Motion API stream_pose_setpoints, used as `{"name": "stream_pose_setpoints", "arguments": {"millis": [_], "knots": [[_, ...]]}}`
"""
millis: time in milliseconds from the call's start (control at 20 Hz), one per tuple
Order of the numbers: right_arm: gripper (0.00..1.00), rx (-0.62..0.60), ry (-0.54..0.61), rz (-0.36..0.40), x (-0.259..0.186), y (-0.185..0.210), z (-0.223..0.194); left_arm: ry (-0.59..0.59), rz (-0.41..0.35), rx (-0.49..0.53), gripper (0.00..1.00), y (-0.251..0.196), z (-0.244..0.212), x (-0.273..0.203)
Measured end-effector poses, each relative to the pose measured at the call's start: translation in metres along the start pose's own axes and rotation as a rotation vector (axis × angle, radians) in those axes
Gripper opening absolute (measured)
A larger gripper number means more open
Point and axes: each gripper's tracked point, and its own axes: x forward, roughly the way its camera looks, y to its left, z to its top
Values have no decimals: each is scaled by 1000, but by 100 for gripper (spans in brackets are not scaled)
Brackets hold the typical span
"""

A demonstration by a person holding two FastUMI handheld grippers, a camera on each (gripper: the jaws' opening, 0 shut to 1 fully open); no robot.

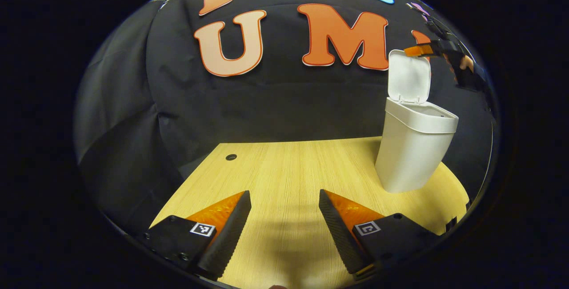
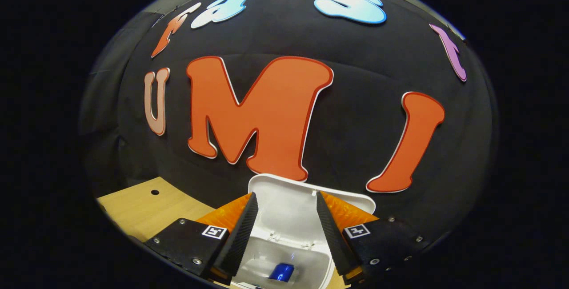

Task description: Press the lid of the desktop garbage bin to open it, pick up the crumpled paper on the desktop and throw it into the bin, then pick up the pop can on the desktop and drop it into the bin, and finally close the garbage bin lid.

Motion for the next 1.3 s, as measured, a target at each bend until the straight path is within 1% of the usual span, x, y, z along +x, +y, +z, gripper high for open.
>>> {"name": "stream_pose_setpoints", "arguments": {"millis": [200, 400, 650, 800, 1100, 1200, 1300], "knots": [[80, 15, -43, -22, 11, -8, 20, 6, 54, -24, 98, 16, -8, -6], [79, 12, -46, -52, 25, -17, 23, 13, 104, -46, 98, 32, -15, -11], [80, 19, -8, -67, 36, -20, 15, 23, 135, -64, 98, 44, -19, -14], [80, 38, 2, -67, 31, -17, 10, 21, 132, -63, 98, 44, -16, -13], [78, 56, 22, -43, -1, -3, -1, 0, 88, -37, 97, 34, -5, -7], [78, 43, 35, -25, -15, 5, -10, 9, 72, -46, 98, 30, -9, -5], [78, 32, 53, -22, -25, 9, -18, 11, 67, -44, 98, 30, -9, -6]]}}
